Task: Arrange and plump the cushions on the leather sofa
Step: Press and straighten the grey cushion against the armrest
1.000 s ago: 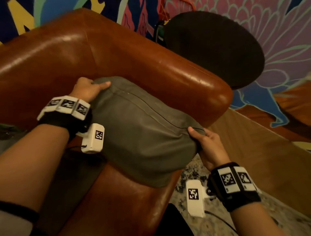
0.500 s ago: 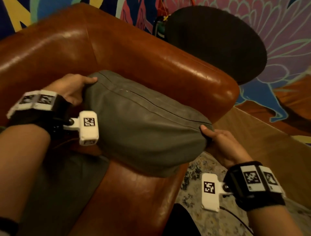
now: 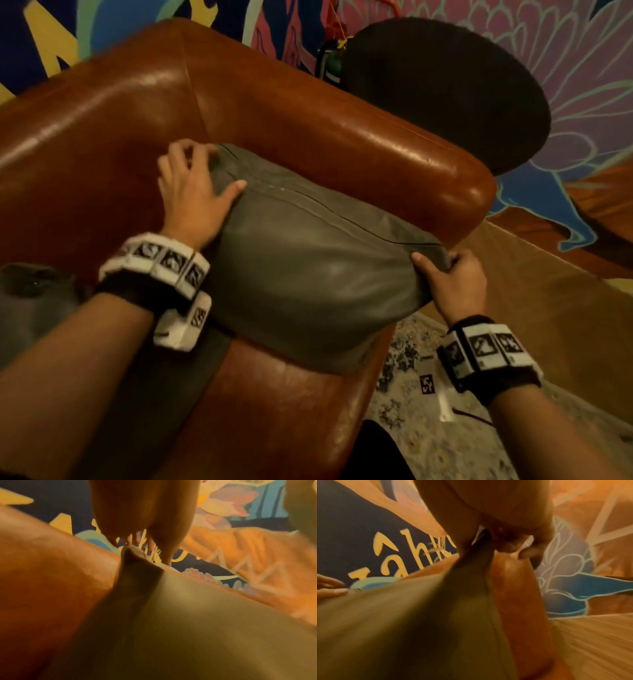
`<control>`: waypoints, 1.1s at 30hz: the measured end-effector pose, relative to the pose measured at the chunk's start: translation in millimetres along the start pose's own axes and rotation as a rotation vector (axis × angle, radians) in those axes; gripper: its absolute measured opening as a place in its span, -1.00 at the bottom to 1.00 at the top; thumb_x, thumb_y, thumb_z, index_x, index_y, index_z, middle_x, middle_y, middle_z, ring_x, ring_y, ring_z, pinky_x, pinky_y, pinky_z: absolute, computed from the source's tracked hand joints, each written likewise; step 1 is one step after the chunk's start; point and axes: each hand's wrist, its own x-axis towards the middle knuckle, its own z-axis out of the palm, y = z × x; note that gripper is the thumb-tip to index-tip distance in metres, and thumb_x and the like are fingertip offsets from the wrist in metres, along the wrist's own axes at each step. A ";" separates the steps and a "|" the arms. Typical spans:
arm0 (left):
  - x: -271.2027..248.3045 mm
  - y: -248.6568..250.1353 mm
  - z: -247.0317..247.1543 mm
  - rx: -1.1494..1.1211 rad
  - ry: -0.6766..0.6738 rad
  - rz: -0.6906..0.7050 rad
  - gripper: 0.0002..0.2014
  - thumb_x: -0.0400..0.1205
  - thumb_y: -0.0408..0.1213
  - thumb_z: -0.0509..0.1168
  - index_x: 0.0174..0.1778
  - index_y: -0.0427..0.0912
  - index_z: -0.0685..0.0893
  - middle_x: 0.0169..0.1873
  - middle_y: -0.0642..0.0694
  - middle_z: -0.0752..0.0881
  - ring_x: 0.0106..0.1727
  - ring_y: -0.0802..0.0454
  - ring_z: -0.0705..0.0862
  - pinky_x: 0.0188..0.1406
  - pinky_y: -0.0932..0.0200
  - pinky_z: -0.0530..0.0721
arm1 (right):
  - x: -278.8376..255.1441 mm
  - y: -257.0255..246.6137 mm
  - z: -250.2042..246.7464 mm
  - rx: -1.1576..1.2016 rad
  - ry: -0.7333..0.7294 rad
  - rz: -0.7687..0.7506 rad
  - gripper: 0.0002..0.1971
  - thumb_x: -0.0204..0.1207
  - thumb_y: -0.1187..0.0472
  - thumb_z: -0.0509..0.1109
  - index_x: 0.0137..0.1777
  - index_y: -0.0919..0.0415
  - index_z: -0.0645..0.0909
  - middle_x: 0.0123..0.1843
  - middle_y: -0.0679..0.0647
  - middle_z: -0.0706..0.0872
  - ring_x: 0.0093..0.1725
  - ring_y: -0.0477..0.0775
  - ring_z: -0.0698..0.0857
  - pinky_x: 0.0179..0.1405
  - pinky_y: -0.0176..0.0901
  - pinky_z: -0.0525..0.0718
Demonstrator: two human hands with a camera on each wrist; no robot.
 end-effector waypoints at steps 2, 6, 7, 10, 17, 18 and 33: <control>-31.3 -4.8 10.7 -0.016 0.101 0.167 -0.55 0.72 -0.09 0.22 0.49 -0.20 0.46 0.54 -0.31 0.36 0.57 -0.31 0.26 0.55 -0.18 0.20 | -15.0 -9.3 3.8 -0.149 0.196 -0.149 -0.53 0.48 0.03 0.53 0.30 0.19 0.49 0.35 0.23 0.52 0.42 0.31 0.44 0.32 0.18 0.41; -68.5 -23.5 40.6 0.022 -0.074 0.371 -0.49 0.78 -0.06 -0.08 0.68 -0.07 0.23 0.67 -0.14 0.24 0.71 -0.12 0.05 0.65 -0.11 -0.15 | -69.0 -65.5 52.1 -0.085 0.289 -0.708 -0.52 0.58 0.29 0.30 0.52 0.24 0.47 0.57 0.23 0.48 0.64 0.22 0.30 0.63 0.02 0.11; -68.4 -27.9 49.1 0.050 -0.107 0.365 -0.47 0.78 -0.03 -0.14 0.69 -0.08 0.19 0.69 -0.12 0.21 0.71 -0.13 0.02 0.64 -0.11 -0.18 | -81.3 -82.4 74.9 -0.069 0.187 -0.785 -0.49 0.57 0.33 0.18 0.55 0.27 0.45 0.62 0.24 0.44 0.68 0.23 0.25 0.66 0.05 0.06; -57.7 -34.4 67.8 0.064 -0.073 0.274 -0.44 0.78 -0.03 -0.20 0.71 -0.15 0.07 0.70 -0.07 0.06 0.69 -0.09 -0.14 0.60 0.04 -0.39 | -99.3 -114.7 135.4 -0.119 -0.275 -0.805 -0.38 0.65 0.17 -0.20 0.74 0.17 0.09 0.79 0.10 0.04 0.76 0.08 -0.12 0.73 0.17 -0.21; -43.1 -37.1 84.7 0.151 -0.053 0.141 -0.46 0.78 0.00 -0.25 0.72 0.06 0.00 0.73 -0.05 -0.02 0.72 -0.23 -0.20 0.55 -0.32 -0.40 | -20.9 -47.2 117.0 -0.483 -0.071 -0.684 -0.44 0.78 -0.13 -0.15 0.75 -0.14 -0.13 0.79 -0.03 -0.12 0.76 0.07 -0.15 0.59 0.10 -0.43; -42.2 -31.8 86.8 0.155 -0.059 0.146 -0.47 0.78 0.01 -0.25 0.72 0.07 -0.02 0.73 -0.06 -0.02 0.72 -0.24 -0.18 0.55 -0.34 -0.38 | -6.5 -30.1 100.9 -0.503 -0.079 -0.607 -0.45 0.78 -0.13 -0.19 0.74 -0.15 -0.18 0.79 -0.02 -0.14 0.75 0.04 -0.19 0.60 0.05 -0.40; -34.6 -12.4 70.9 0.038 -0.060 0.516 -0.46 0.79 0.02 -0.24 0.70 -0.07 0.13 0.67 0.00 0.11 0.71 0.05 -0.11 0.63 -0.16 -0.35 | -45.1 -59.8 44.3 -0.008 0.287 -0.536 -0.36 0.68 0.22 0.10 0.75 0.07 0.01 0.78 0.00 -0.03 0.73 -0.03 -0.19 0.65 0.10 -0.42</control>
